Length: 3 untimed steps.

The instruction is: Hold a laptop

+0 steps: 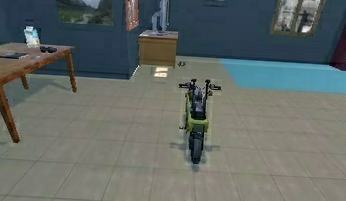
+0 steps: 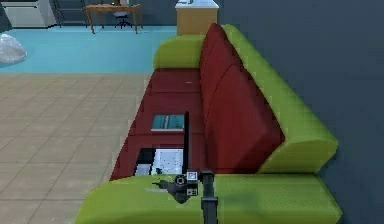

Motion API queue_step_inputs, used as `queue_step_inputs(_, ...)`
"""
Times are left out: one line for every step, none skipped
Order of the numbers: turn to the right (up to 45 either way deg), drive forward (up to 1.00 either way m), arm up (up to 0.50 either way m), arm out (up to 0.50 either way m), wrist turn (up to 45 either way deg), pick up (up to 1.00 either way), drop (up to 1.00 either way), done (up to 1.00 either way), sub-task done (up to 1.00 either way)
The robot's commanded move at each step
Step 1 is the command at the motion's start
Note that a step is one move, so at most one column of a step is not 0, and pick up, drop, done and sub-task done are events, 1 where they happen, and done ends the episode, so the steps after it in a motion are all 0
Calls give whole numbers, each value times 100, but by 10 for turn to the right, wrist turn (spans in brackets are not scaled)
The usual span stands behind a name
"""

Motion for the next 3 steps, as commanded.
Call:
queue_step_inputs(0,0,0,0,360,0,0,0,0)
queue_step_inputs(0,0,0,0,0,100,0,0,0)
queue_step_inputs(0,0,10,0,0,0,0,0,0)
